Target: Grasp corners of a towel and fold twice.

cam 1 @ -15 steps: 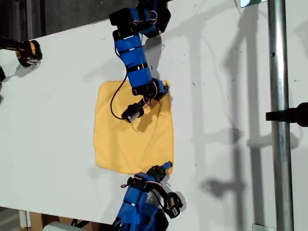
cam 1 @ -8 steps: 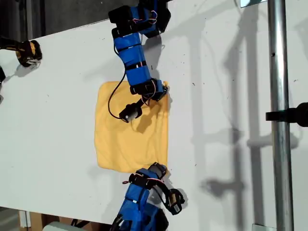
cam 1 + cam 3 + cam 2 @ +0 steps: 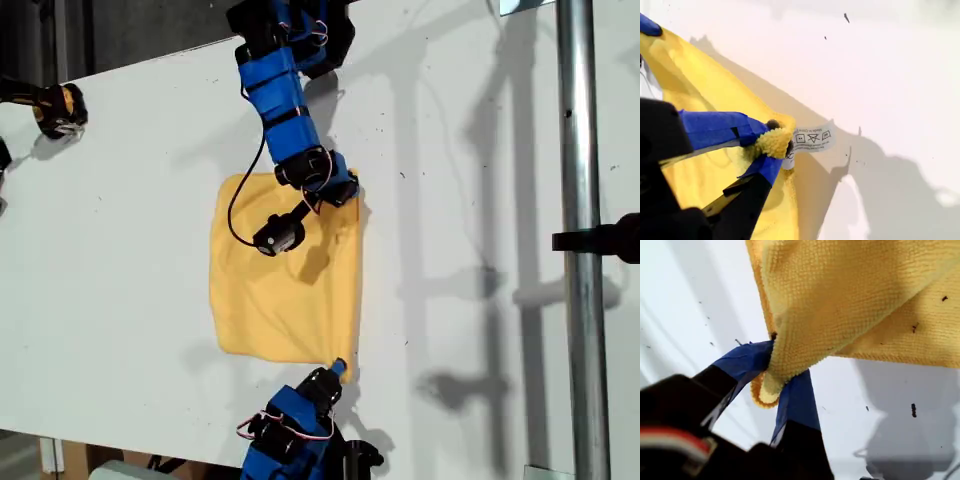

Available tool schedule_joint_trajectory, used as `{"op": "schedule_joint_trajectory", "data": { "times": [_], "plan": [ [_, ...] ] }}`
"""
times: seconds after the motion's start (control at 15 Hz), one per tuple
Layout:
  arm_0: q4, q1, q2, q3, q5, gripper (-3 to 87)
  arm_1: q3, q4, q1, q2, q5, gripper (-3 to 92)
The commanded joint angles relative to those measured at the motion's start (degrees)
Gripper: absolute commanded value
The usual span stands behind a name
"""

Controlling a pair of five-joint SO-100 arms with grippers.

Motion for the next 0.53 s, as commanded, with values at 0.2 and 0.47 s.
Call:
{"op": "schedule_joint_trajectory", "data": {
  "times": [0.2,0.47],
  "plan": [
    [-0.8,0.8,8.6,-0.5,-0.2,-1.5,-9.8,4.0,-0.1,4.0,-1.7,-0.1],
    [2.7,-18.6,21.4,5.1,10.5,-1.5,-2.2,5.6,15.3,14.7,-1.8,-0.1]
  ]
}}
